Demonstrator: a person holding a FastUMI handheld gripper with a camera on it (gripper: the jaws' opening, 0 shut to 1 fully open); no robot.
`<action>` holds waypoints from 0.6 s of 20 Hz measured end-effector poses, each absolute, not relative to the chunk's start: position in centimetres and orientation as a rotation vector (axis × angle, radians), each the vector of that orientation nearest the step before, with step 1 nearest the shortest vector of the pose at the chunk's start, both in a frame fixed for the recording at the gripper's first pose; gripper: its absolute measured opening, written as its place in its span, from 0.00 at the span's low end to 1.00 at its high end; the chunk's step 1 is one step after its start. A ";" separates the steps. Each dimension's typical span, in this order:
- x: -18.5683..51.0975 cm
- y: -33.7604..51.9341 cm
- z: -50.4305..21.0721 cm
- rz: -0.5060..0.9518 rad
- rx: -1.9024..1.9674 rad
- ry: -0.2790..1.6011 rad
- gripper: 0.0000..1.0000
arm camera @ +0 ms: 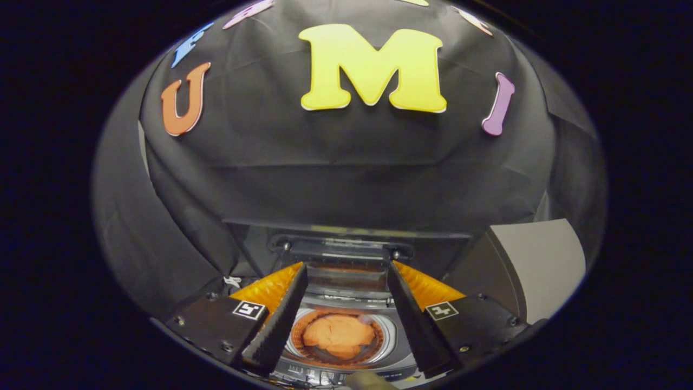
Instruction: Put the clothes into the washing machine and then close the washing machine lid.
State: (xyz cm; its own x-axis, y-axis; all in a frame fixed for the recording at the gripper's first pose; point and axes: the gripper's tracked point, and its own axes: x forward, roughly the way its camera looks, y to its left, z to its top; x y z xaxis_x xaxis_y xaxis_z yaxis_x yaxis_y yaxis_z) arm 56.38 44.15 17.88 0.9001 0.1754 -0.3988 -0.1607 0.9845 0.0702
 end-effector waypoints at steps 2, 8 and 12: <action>57.4 44.3 18.9 0.167 0.048 0.415 0.93; 60.9 45.3 21.1 0.158 0.075 0.411 0.93; 63.1 46.2 20.4 0.138 0.057 0.436 0.93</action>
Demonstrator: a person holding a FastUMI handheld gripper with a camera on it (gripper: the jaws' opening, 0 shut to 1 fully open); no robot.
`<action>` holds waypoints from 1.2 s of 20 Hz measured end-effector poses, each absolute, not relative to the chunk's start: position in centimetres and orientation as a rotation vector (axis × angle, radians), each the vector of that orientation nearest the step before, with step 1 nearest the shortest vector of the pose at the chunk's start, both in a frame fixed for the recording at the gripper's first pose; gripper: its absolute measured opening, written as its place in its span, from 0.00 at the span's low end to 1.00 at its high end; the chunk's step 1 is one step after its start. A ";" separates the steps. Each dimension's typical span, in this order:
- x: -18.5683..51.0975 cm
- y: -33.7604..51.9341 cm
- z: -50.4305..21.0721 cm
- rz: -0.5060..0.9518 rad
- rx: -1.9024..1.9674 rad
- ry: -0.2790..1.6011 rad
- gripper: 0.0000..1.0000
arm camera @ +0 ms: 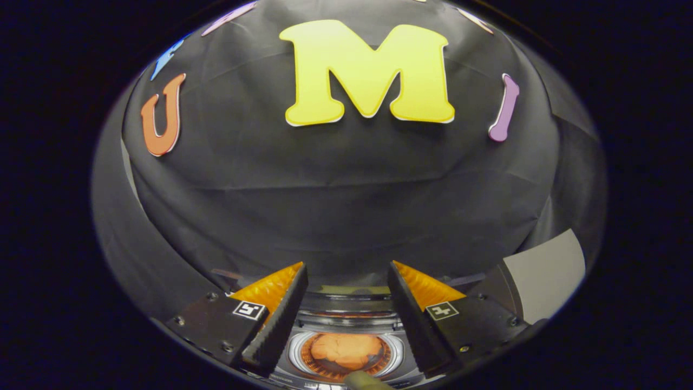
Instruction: Put the clothes into the washing machine and then close the washing machine lid.
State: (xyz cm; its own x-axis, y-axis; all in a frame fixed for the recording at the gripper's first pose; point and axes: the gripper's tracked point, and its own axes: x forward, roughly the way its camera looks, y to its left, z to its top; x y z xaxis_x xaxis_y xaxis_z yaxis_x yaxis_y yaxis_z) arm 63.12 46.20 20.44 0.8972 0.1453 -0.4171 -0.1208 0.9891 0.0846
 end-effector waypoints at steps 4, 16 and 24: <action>64.8 46.2 18.8 0.121 0.076 0.483 0.93; 65.4 46.4 17.8 0.116 0.074 0.407 0.94; 64.1 46.3 17.7 0.148 0.063 0.334 0.94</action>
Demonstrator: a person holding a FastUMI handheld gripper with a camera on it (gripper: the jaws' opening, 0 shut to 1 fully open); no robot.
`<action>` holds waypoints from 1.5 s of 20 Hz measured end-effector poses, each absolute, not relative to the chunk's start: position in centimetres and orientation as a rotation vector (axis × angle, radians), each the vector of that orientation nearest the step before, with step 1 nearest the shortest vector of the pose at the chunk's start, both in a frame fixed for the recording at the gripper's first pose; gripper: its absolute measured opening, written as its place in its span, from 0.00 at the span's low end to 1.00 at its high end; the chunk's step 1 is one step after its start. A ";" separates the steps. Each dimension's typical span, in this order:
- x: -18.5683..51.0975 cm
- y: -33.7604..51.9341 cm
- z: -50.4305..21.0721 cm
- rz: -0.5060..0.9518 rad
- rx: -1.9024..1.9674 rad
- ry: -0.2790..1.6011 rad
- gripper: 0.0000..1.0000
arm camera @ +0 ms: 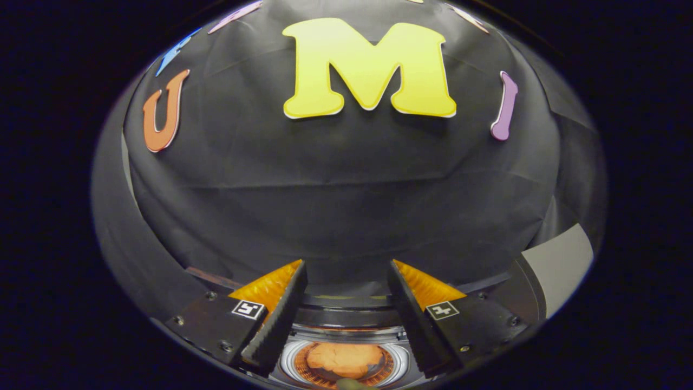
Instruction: Put the clothes into the washing machine and then close the washing machine lid.
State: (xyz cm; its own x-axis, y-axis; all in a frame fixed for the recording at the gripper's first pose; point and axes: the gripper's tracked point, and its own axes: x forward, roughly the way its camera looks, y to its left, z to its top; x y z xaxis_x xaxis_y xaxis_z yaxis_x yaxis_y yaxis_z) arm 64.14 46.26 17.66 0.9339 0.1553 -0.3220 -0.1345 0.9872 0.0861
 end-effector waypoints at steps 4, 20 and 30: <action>62.3 46.1 17.4 0.158 0.057 0.307 0.94; 53.6 45.6 13.2 0.180 0.046 0.342 0.93; 50.9 45.4 6.9 0.191 -0.003 0.498 0.93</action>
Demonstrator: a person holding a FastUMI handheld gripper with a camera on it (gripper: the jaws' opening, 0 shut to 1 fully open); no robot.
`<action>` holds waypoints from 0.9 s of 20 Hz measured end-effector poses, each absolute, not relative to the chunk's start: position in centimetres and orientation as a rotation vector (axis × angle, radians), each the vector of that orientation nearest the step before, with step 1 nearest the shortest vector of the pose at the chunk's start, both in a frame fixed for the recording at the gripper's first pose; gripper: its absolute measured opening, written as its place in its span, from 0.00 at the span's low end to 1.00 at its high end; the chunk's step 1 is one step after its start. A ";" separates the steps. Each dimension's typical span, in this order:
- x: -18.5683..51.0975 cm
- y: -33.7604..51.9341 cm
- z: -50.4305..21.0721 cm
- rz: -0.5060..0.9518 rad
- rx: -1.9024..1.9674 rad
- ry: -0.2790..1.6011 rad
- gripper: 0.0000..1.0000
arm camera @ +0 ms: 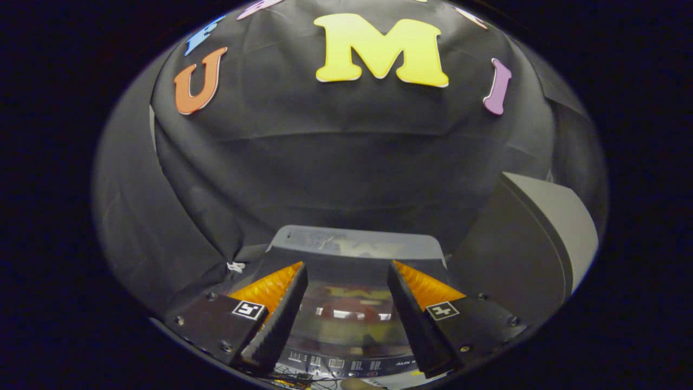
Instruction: Put the clothes into the washing machine and then close the washing machine lid.
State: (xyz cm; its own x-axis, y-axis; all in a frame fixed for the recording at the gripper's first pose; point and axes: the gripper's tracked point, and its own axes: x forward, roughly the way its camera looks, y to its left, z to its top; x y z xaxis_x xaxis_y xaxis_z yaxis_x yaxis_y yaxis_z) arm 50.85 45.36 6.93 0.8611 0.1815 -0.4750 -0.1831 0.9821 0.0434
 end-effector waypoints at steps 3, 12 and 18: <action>50.1 45.2 4.6 0.191 -0.009 0.570 0.93; 49.3 44.4 4.6 0.181 -0.006 0.596 0.94; 47.6 43.2 6.4 0.203 -0.015 0.547 0.94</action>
State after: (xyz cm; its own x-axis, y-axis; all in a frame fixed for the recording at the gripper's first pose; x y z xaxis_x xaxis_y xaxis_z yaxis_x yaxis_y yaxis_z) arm 47.58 43.22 6.41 0.8345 0.1874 -0.5181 -0.1953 0.9799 0.0400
